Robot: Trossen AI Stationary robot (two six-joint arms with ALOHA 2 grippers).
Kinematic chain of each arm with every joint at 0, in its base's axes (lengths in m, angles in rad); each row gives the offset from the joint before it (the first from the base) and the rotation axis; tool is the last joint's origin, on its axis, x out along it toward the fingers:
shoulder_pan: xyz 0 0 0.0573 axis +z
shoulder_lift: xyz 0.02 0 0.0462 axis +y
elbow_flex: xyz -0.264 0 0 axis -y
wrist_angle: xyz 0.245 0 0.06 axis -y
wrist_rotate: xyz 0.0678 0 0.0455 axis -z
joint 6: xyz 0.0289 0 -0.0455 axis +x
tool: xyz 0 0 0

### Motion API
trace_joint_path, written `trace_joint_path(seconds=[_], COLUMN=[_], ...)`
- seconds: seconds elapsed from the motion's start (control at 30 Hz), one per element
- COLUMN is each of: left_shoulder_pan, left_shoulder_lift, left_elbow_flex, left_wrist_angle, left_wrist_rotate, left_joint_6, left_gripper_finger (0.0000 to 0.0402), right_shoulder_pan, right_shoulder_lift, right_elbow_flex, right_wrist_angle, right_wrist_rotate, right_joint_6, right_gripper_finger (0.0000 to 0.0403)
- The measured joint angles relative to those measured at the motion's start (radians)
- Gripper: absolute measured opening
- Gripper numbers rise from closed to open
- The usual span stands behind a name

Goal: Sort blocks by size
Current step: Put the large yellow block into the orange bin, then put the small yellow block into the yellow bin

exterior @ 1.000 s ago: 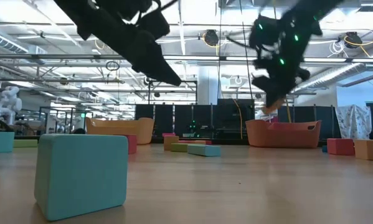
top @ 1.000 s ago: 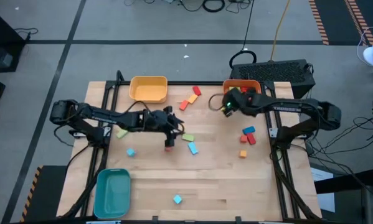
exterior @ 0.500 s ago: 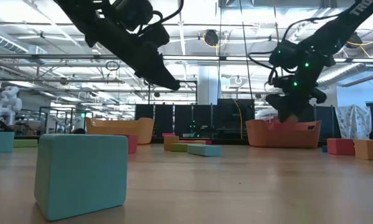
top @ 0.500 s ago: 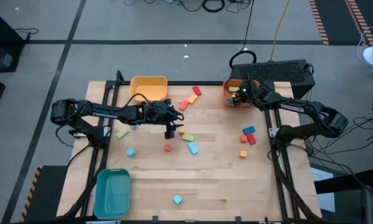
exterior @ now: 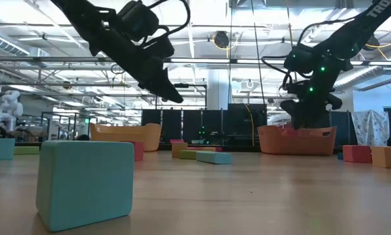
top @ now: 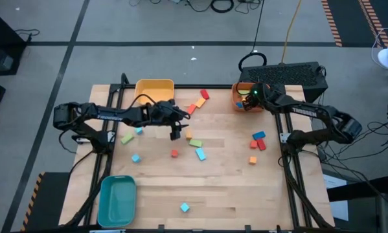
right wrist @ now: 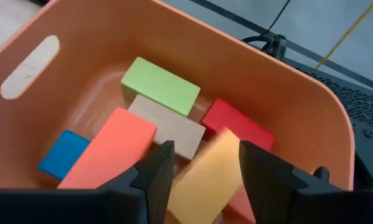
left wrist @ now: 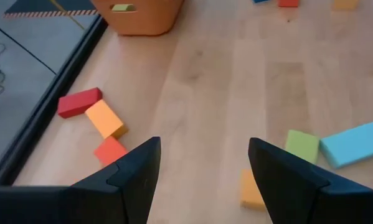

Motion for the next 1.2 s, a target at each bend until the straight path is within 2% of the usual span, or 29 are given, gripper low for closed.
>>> trace_joint_path(seconds=[0.13,0.27,0.37,0.53,0.7,0.93,1.03,1.2], left_shoulder_pan=[0.014,0.033,0.044,0.047,0.049,0.051,0.051,0.051], left_shoulder_lift=[0.000,0.000,0.000,0.000,0.000,0.000,0.000,0.000], left_elbow_flex=[0.000,0.017,0.048,0.078,0.087,0.087,0.087,0.087], left_wrist_angle=[0.002,0.004,0.013,0.011,0.012,0.008,0.009,0.015], left_wrist_rotate=[-0.012,-0.021,-0.020,-0.012,-0.010,-0.010,-0.010,-0.030], left_joint_6=[0.031,0.082,0.087,0.086,0.086,0.084,0.081,-0.015], left_gripper_finger=[0.0245,0.0245,0.0245,0.0245,0.0245,0.0245,0.0245,0.0245], right_shoulder_pan=[0.002,0.003,0.011,0.052,0.109,0.207,0.262,0.357], right_shoulder_lift=[-0.042,-0.109,-0.159,-0.250,-0.326,-0.370,-0.370,-0.369], right_elbow_flex=[0.001,0.026,0.032,0.033,0.034,0.034,0.034,0.034], right_wrist_angle=[-0.023,-0.081,-0.134,-0.220,-0.294,-0.297,-0.298,-0.297], right_wrist_rotate=[-0.036,-0.176,-0.242,-0.262,-0.283,-0.484,-0.496,-0.497], right_joint_6=[-0.012,-0.028,-0.027,-0.026,-0.022,-0.021,-0.023,-0.025], right_gripper_finger=[0.0173,0.0175,0.0172,0.0169,0.0169,0.0169,0.0169,0.0169])
